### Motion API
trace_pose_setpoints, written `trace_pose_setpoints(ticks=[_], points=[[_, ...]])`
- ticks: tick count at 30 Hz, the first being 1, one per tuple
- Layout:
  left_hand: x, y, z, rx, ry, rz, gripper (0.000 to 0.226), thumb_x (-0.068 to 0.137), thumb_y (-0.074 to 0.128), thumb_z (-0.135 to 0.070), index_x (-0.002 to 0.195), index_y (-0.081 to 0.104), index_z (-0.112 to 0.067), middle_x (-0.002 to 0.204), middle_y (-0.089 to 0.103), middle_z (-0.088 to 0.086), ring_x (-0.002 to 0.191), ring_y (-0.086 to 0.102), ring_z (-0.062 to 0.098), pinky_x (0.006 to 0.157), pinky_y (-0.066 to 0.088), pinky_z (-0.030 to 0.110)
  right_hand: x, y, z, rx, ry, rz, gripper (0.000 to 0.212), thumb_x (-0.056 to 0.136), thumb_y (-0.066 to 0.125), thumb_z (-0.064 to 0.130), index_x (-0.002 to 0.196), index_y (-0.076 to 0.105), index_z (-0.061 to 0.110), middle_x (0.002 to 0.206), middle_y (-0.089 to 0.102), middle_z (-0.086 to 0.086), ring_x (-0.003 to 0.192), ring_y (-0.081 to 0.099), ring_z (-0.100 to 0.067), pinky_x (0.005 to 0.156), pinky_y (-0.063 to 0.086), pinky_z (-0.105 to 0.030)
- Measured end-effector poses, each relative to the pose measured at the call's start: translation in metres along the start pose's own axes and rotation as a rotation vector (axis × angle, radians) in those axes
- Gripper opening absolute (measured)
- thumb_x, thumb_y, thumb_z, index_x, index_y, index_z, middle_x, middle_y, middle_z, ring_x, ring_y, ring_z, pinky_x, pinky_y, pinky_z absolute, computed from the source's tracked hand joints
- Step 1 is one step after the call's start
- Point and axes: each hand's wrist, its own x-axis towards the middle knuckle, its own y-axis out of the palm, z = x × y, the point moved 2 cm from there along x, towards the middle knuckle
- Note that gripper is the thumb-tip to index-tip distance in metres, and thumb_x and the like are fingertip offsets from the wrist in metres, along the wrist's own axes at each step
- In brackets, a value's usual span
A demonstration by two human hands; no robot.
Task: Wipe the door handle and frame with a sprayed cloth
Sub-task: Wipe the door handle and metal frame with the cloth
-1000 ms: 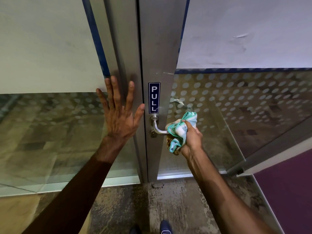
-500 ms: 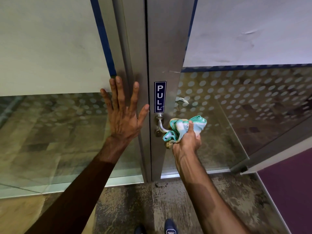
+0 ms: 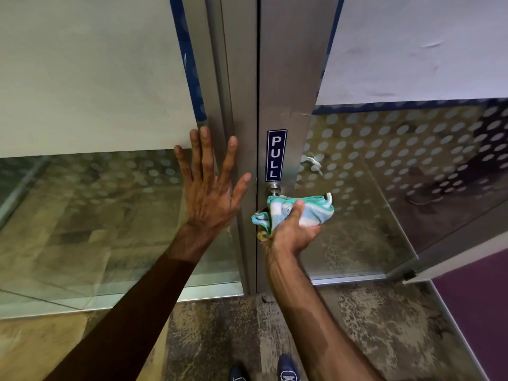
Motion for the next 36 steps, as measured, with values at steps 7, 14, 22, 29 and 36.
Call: trace_pose_setpoints(ticks=[7, 14, 22, 29, 36], points=[[0.0, -0.003, 0.003, 0.0, 0.025, -0.007, 0.076, 0.109, 0.039, -0.056, 0.167, -0.006, -0.033, 0.172, -0.032, 0.0, 0.161, -0.021, 0.026, 0.128, -0.008, 0.059, -0.001, 0.006, -0.017, -0.105, -0.084, 0.01, 0.061, 0.099, 0.063, 0.038, 0.145, 0.042, 0.005, 0.142, 0.057, -0.018, 0.126, 0.06, -0.032, 0.08, 0.042, -0.018], [-0.001, -0.002, 0.004, -0.004, 0.03, -0.015, 0.076, 0.11, 0.04, -0.053, 0.168, -0.002, -0.03, 0.173, -0.029, 0.001, 0.161, -0.019, 0.027, 0.128, -0.007, 0.06, -0.008, 0.006, -0.026, -0.033, -0.109, 0.0, 0.039, 0.094, 0.073, 0.017, 0.126, 0.058, -0.002, 0.119, 0.071, -0.018, 0.099, 0.07, -0.023, 0.071, 0.054, -0.014], [0.002, 0.004, 0.003, -0.008, 0.032, -0.041, 0.078, 0.108, 0.044, -0.054, 0.168, -0.001, -0.03, 0.173, -0.028, 0.002, 0.162, -0.018, 0.027, 0.128, -0.009, 0.058, -0.005, -0.035, -0.035, -0.097, 0.037, 0.281, 0.034, 0.094, 0.073, 0.02, 0.124, 0.063, 0.009, 0.115, 0.074, -0.017, 0.107, 0.072, -0.037, 0.097, 0.056, -0.058], [0.002, 0.014, 0.006, -0.002, 0.058, -0.071, 0.081, 0.106, 0.046, -0.056, 0.168, 0.002, -0.029, 0.174, -0.025, 0.005, 0.162, -0.015, 0.03, 0.128, -0.008, 0.06, -0.011, -0.098, 0.025, -0.323, -0.494, 0.283, 0.042, 0.082, 0.076, 0.054, 0.116, 0.063, 0.033, 0.112, 0.073, -0.001, 0.101, 0.072, -0.026, 0.088, 0.059, -0.056], [-0.001, 0.012, 0.01, 0.0, 0.061, -0.081, 0.079, 0.107, 0.046, -0.056, 0.169, 0.006, -0.028, 0.175, -0.022, 0.006, 0.162, -0.014, 0.032, 0.128, -0.008, 0.06, 0.023, -0.032, 0.022, -1.352, -1.661, 0.281, 0.071, 0.086, 0.077, 0.026, 0.151, 0.048, 0.018, 0.15, 0.051, -0.023, 0.144, 0.041, -0.044, 0.109, 0.031, -0.074]])
